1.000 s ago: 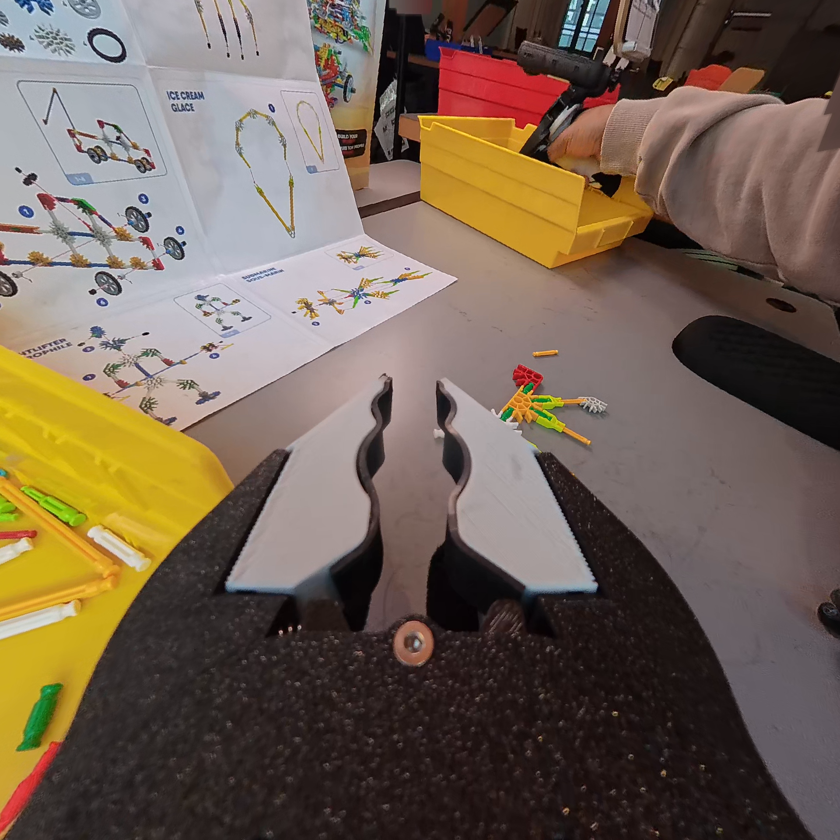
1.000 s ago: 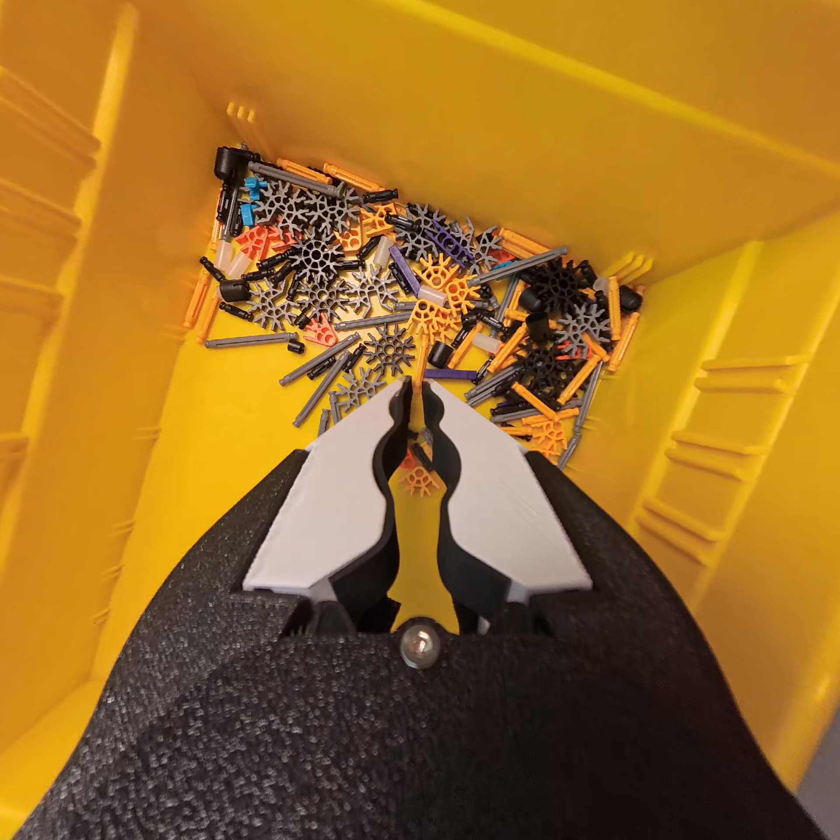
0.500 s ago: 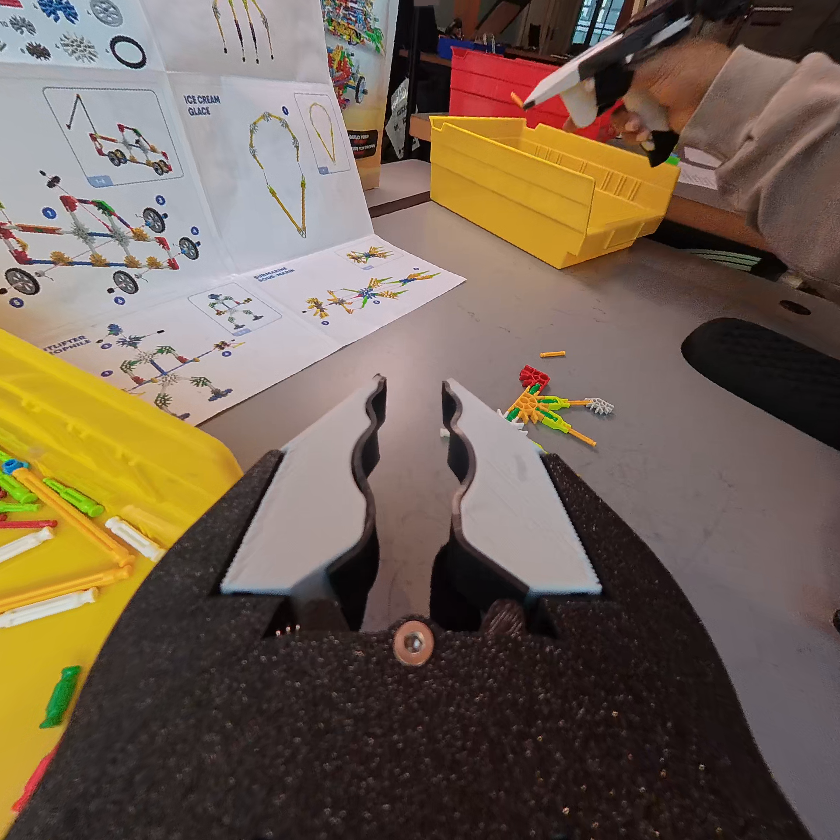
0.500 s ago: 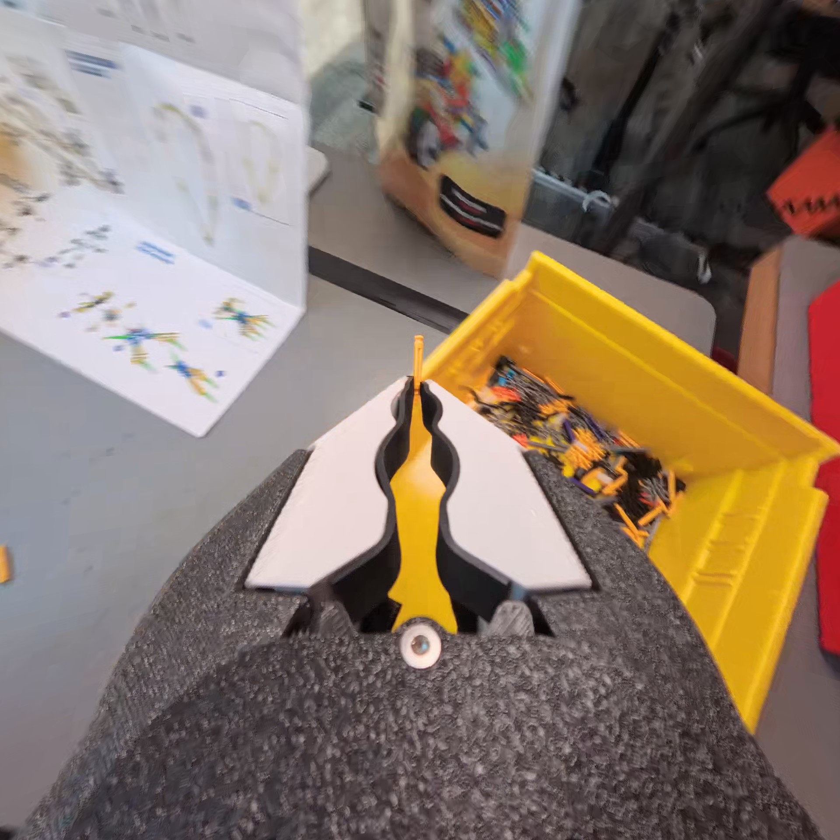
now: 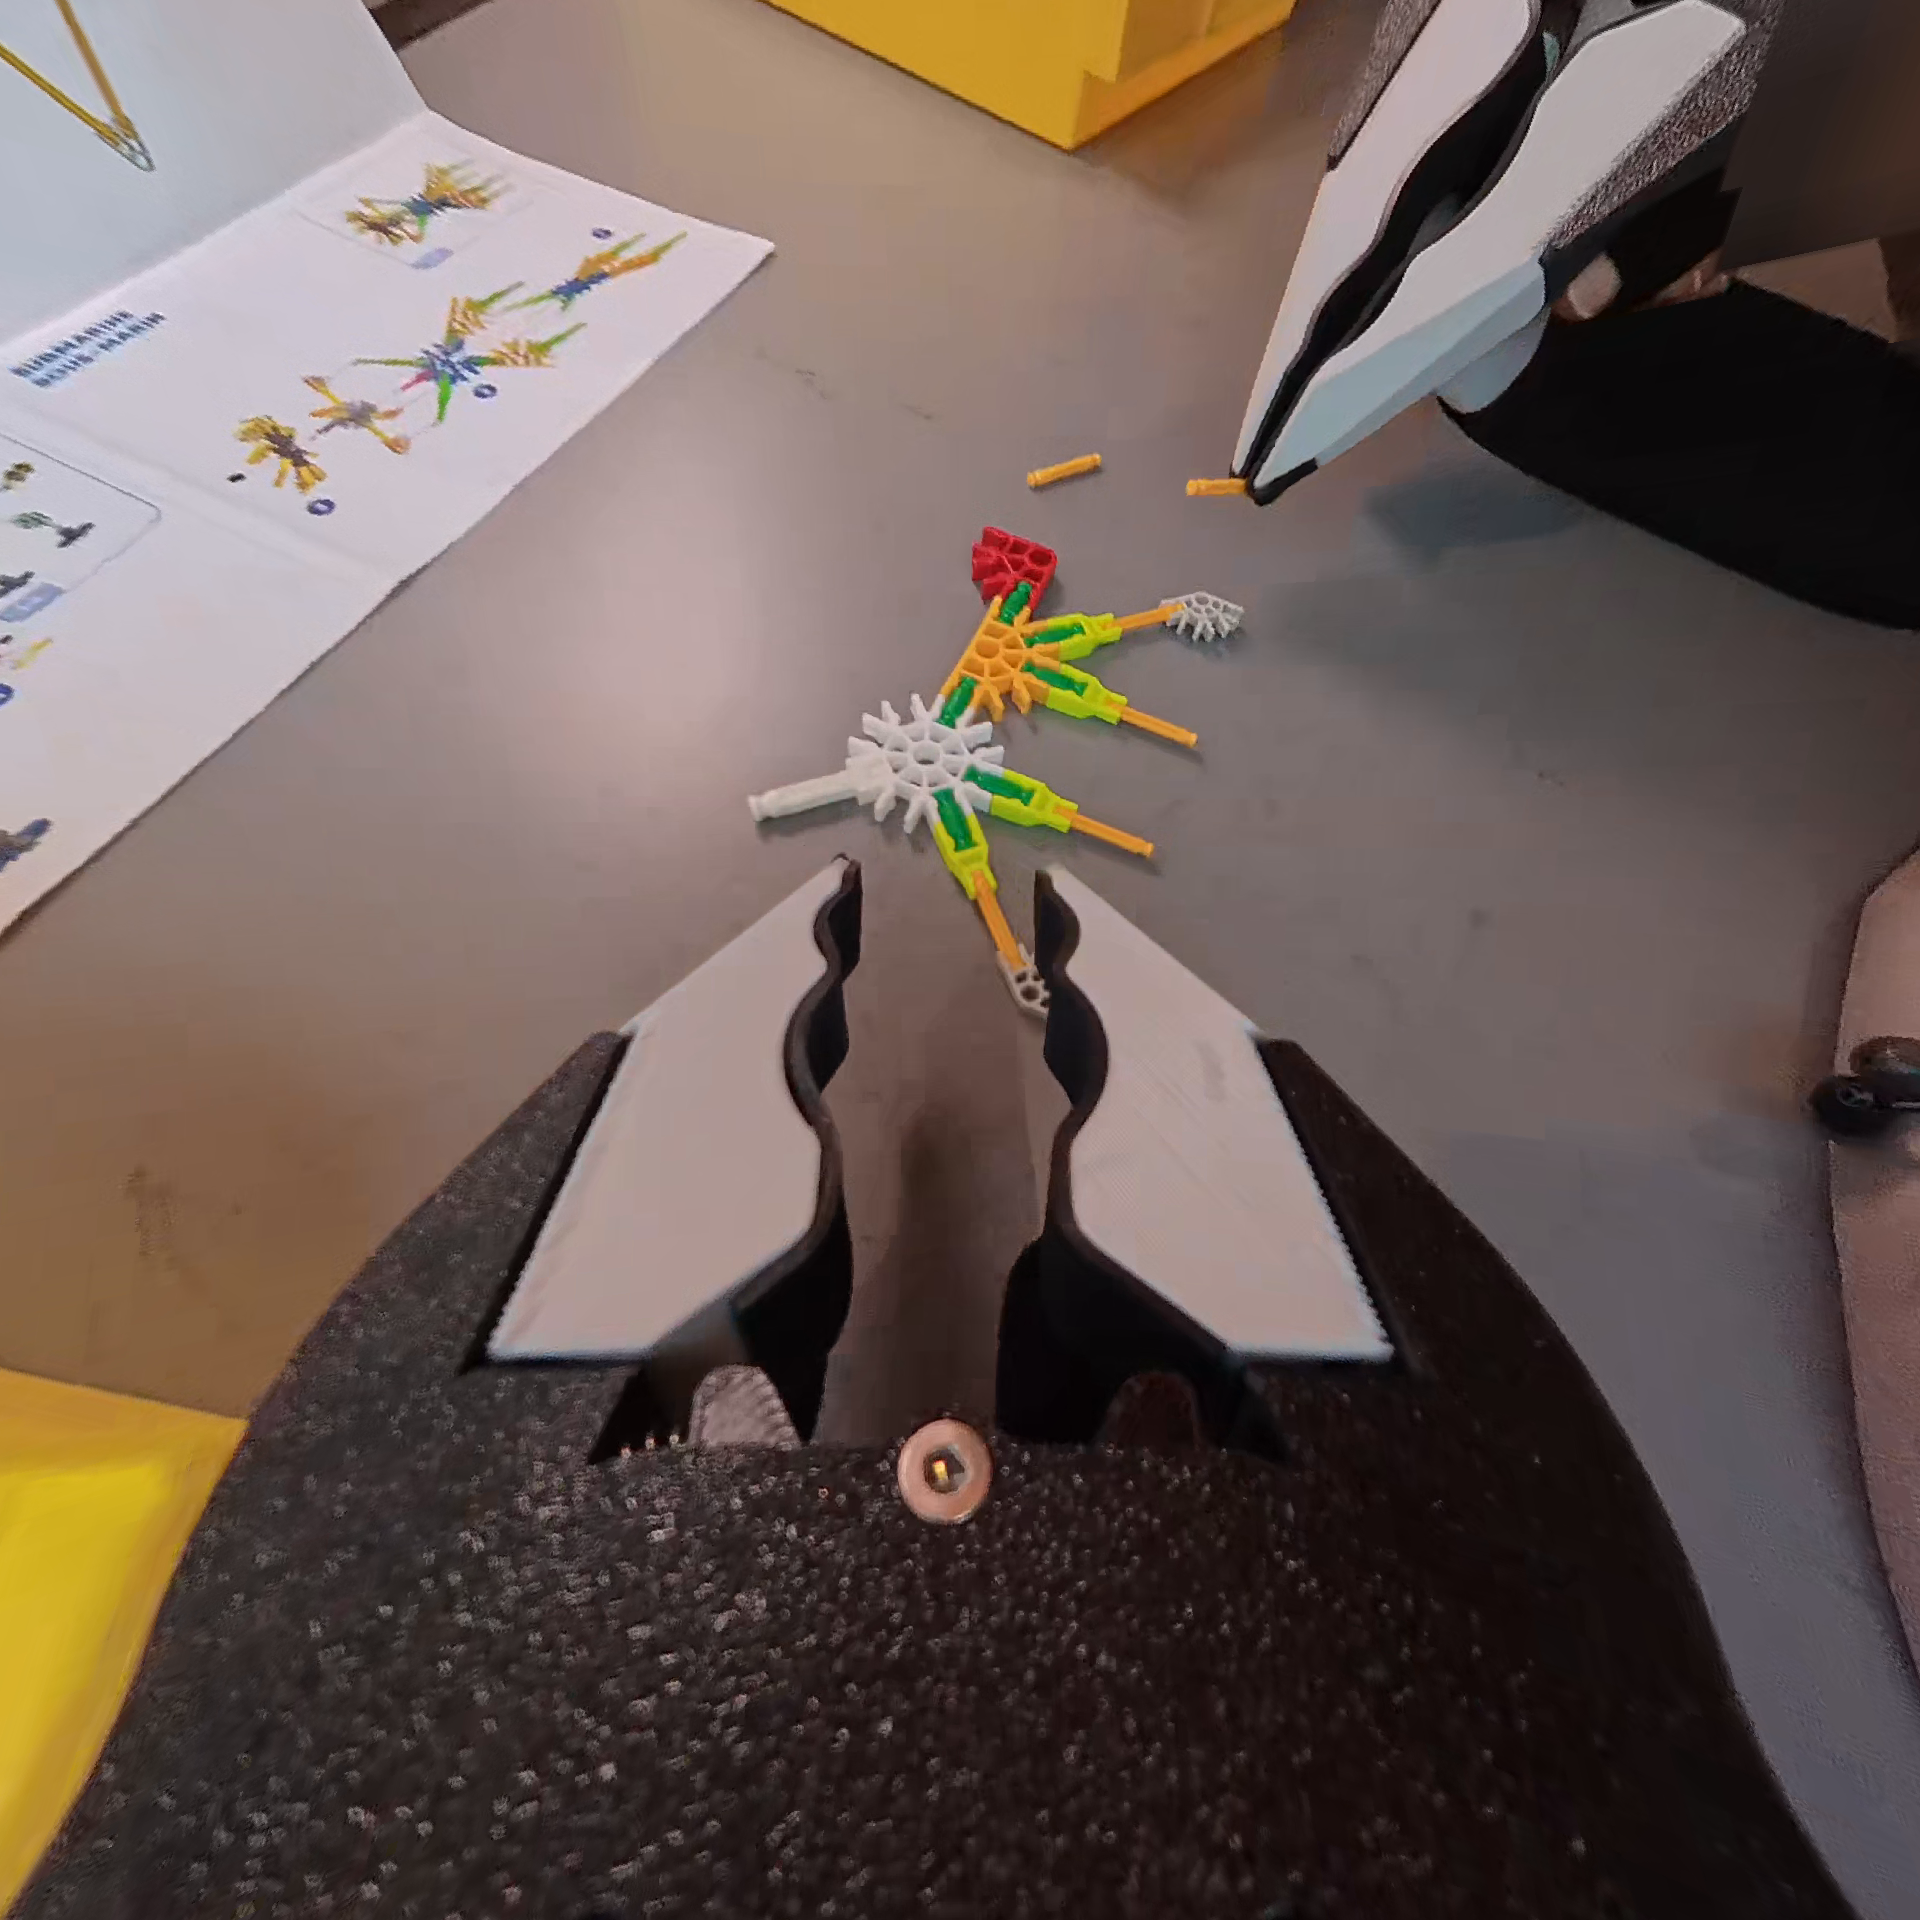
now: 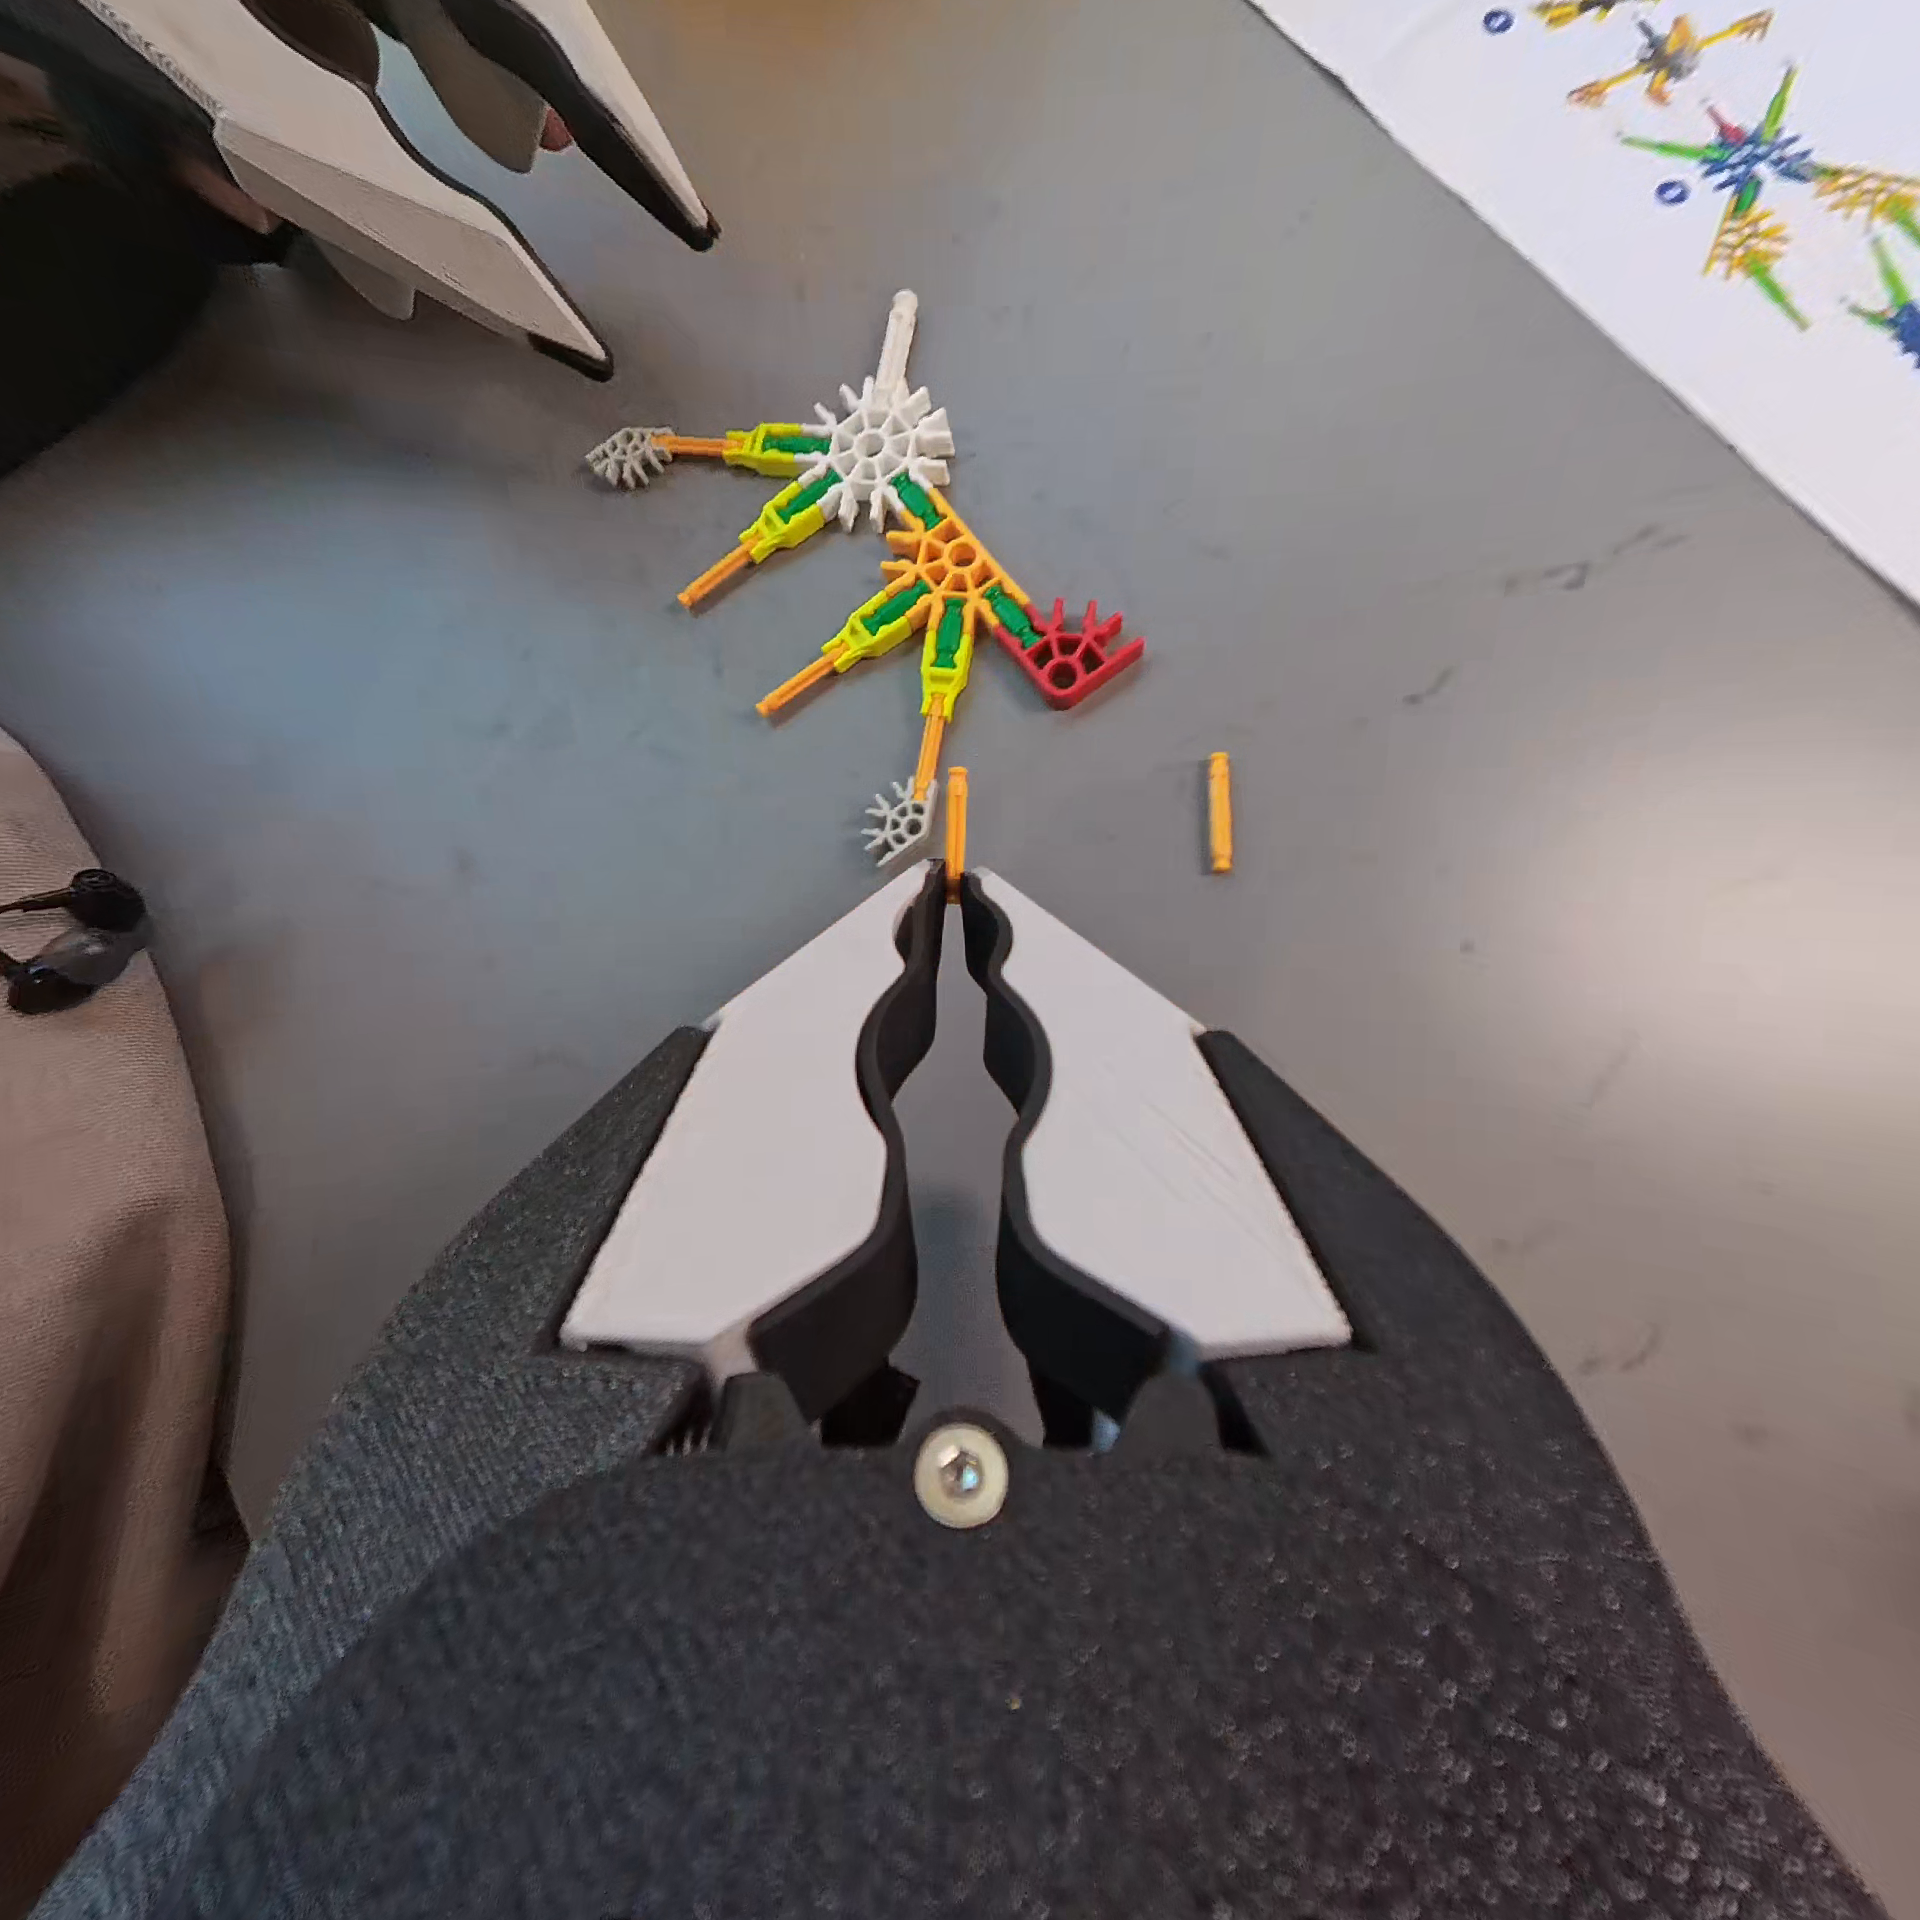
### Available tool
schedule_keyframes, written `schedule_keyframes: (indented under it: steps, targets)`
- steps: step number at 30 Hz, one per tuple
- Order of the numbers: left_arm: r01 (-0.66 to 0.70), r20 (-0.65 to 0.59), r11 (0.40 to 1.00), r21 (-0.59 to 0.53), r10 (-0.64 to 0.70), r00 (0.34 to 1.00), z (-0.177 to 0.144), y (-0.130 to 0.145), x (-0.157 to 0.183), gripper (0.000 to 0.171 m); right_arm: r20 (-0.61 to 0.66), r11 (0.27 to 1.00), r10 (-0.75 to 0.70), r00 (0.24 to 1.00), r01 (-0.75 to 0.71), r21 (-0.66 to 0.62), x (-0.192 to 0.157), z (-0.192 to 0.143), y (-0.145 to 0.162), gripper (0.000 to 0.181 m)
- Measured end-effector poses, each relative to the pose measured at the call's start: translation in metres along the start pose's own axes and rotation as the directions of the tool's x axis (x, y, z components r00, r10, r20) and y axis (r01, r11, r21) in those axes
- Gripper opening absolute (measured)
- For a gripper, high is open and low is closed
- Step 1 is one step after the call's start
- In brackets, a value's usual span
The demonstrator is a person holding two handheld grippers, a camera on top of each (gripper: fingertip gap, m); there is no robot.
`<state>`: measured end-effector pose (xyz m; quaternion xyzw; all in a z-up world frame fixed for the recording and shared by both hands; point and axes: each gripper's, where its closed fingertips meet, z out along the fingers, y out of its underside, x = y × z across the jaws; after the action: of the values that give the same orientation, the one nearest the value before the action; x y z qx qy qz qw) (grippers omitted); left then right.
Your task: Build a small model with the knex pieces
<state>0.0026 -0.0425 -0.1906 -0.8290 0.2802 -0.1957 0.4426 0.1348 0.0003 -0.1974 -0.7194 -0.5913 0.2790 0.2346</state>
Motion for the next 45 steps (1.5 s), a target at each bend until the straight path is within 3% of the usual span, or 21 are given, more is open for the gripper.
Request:
schedule_keyframes:
  steps: [6,11,14,17,20,25,31,45]
  targets:
    - [-0.012,-0.144,0.986,-0.169,-0.012,0.989,0.010,0.027,0.030,0.032,-0.026,1.000,0.018,1.000,-0.019,-0.019,-0.015,0.006,0.013,0.001]
    - [-0.038,-0.274,0.984,-0.175,-0.012,0.962,0.011,0.024,0.064,0.032,-0.069,0.999,0.030,0.997,-0.032,-0.037,-0.012,0.006,0.020,0.001]
    - [-0.126,-0.369,0.980,-0.152,0.062,0.927,0.011,0.024,0.092,0.034,-0.093,0.998,0.046,0.995,-0.049,-0.028,-0.005,0.003,0.019,0.001]
    - [-0.136,-0.344,0.986,-0.099,0.094,0.934,0.009,0.013,0.089,0.033,-0.120,0.999,0.045,0.992,-0.048,-0.024,0.005,0.001,0.016,0.001]
    - [-0.058,-0.238,0.996,-0.065,0.041,0.970,0.004,0.004,0.058,0.033,-0.132,0.999,0.012,0.991,-0.016,-0.029,0.014,0.003,0.009,0.001]
    - [-0.025,-0.126,0.994,-0.107,0.012,0.992,0.002,0.016,0.026,0.036,-0.107,0.994,-0.081,0.991,0.073,-0.078,0.025,0.012,0.000,0.002]
    - [-0.123,-0.088,0.977,-0.171,0.109,0.990,0.011,0.030,0.025,0.027,-0.063,0.979,-0.154,0.986,0.143,-0.147,0.030,0.022,-0.003,0.002]
    - [-0.114,-0.098,0.980,-0.163,0.099,0.990,0.012,0.030,0.025,0.024,-0.035,0.969,-0.185,0.982,0.177,-0.170,0.031,0.028,-0.008,0.002]
